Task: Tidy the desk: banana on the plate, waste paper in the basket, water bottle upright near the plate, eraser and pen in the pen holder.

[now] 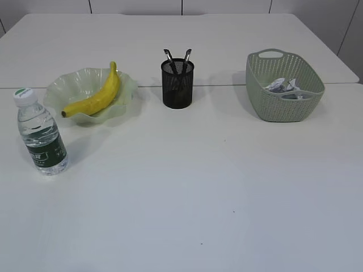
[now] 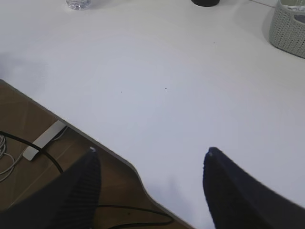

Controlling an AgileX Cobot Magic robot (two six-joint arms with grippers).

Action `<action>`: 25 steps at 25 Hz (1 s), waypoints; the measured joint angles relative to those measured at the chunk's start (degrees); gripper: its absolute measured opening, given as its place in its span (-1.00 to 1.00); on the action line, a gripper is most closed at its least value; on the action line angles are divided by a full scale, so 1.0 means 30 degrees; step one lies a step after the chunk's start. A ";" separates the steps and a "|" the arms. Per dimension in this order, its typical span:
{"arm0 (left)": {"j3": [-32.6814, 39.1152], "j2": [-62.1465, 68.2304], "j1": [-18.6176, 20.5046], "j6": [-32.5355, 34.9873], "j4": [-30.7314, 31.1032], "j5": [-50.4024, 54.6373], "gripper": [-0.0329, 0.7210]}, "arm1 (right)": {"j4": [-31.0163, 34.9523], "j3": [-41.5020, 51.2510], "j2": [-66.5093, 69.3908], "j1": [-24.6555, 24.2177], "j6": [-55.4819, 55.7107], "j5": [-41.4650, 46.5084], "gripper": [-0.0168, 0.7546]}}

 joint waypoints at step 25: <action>0.0000 0.0000 0.1226 0.0000 0.0000 0.0000 0.55 | 0.0000 0.0000 0.0000 0.0000 -0.0030 -0.0041 0.34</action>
